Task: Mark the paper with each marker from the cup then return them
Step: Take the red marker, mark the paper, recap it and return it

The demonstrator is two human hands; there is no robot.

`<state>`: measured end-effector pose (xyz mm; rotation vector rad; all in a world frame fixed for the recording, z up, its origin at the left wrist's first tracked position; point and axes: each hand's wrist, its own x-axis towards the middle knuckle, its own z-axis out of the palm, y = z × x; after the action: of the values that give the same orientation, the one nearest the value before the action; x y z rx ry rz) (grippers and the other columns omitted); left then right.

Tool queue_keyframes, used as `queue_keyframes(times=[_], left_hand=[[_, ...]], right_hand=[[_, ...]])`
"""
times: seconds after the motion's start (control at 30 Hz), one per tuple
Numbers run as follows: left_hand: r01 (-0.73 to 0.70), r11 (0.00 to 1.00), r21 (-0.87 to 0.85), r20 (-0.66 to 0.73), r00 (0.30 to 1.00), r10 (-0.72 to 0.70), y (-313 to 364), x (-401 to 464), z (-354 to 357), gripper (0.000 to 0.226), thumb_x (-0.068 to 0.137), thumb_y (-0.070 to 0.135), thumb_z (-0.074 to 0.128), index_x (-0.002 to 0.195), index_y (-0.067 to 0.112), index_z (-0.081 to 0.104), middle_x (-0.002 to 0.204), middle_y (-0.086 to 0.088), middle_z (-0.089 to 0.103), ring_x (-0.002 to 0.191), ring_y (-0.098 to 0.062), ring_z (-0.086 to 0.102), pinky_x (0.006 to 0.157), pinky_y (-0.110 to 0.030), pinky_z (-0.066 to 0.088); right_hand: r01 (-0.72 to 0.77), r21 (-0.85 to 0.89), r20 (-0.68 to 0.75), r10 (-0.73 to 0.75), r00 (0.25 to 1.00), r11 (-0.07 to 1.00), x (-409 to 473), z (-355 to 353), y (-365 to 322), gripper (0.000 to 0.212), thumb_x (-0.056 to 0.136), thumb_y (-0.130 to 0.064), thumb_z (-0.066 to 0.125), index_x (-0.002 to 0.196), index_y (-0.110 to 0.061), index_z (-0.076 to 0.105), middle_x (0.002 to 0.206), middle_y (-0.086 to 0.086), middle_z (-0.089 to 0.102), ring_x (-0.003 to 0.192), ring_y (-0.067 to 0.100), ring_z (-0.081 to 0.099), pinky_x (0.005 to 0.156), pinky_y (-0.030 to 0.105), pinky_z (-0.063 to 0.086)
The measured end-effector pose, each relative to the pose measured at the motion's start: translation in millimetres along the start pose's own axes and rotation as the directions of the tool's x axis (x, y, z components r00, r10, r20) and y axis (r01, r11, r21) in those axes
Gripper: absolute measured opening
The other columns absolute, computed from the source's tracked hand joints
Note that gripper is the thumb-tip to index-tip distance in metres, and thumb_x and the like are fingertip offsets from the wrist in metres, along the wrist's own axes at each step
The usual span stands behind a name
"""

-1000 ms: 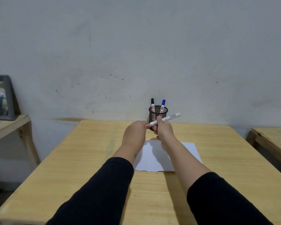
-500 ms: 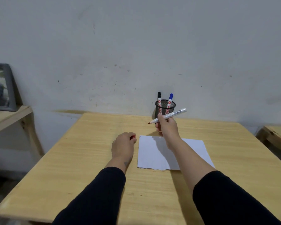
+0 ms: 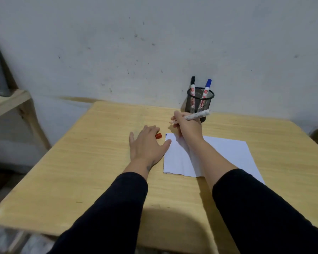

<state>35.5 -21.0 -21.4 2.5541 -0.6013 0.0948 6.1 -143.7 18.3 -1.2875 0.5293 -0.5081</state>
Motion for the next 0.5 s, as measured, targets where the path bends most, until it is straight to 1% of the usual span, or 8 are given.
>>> queue_keyframes(times=[0.07,0.13,0.23,0.27,0.4,0.5], left_hand=[[0.004,1.000,0.009,0.005,1.000,-0.004,0.4,0.4,0.1,0.062,0.085,0.058,0.047,0.139,0.028,0.042,0.152,0.012,0.036,0.146,-0.009,0.016,0.119,-0.052,0.000],[0.008,1.000,0.010,0.011,1.000,-0.009,0.9,0.3,0.1,0.062,0.084,0.059,0.048,0.138,0.028,0.043,0.152,0.012,0.035,0.146,-0.009,0.016,0.119,-0.052,-0.001],[0.013,0.999,0.032,0.028,1.000,-0.014,1.9,0.4,0.9,0.068,0.084,0.059,0.045,0.142,0.025,0.039,0.155,0.010,0.030,0.147,-0.009,0.013,0.119,-0.052,-0.002],[0.010,0.999,0.053,0.037,0.999,-0.012,2.4,0.6,1.1,0.070,0.084,0.060,0.044,0.144,0.024,0.036,0.156,0.010,0.028,0.147,-0.010,0.012,0.119,-0.052,-0.002],[-0.002,0.995,0.097,0.052,0.999,-0.004,2.6,2.2,1.1,0.073,0.085,0.060,0.041,0.146,0.023,0.032,0.158,0.009,0.024,0.148,-0.011,0.010,0.118,-0.053,-0.002],[-0.006,0.993,0.116,0.058,0.998,-0.001,1.9,2.4,1.1,0.073,0.085,0.061,0.040,0.147,0.023,0.031,0.158,0.008,0.023,0.148,-0.012,0.009,0.118,-0.053,-0.001]], right_hand=[[0.056,-0.072,-0.016,-0.057,0.998,0.996,-1.0,-0.5,4.4,0.025,0.090,-0.022,0.065,0.081,0.001,0.065,0.064,0.006,0.063,0.049,0.009,0.058,0.047,0.017,0.047],[0.115,-0.166,-0.014,-0.119,0.993,0.979,-3.0,-0.1,6.1,0.024,0.090,-0.021,0.065,0.078,0.000,0.062,0.061,0.007,0.061,0.042,0.006,0.056,0.043,0.016,0.046],[0.107,-0.172,-0.020,-0.112,0.993,0.979,-2.7,0.4,7.2,0.028,0.087,-0.017,0.068,0.064,-0.008,0.054,0.057,0.006,0.059,0.046,0.012,0.057,0.045,0.020,0.048],[0.103,-0.173,-0.026,-0.109,0.994,0.979,-3.5,0.7,7.5,0.031,0.087,-0.015,0.067,0.060,-0.010,0.052,0.056,0.006,0.058,0.045,0.011,0.057,0.045,0.020,0.048],[0.129,-0.237,-0.034,-0.141,0.989,0.963,-7.9,1.6,5.8,0.030,0.088,-0.007,0.060,0.060,-0.010,0.050,0.056,0.005,0.055,0.035,-0.001,0.050,0.039,0.011,0.044],[0.158,-0.297,-0.030,-0.174,0.984,0.942,-7.0,1.3,5.8,0.027,0.088,-0.007,0.059,0.062,-0.008,0.051,0.057,0.006,0.056,0.035,-0.002,0.051,0.039,0.008,0.040]])
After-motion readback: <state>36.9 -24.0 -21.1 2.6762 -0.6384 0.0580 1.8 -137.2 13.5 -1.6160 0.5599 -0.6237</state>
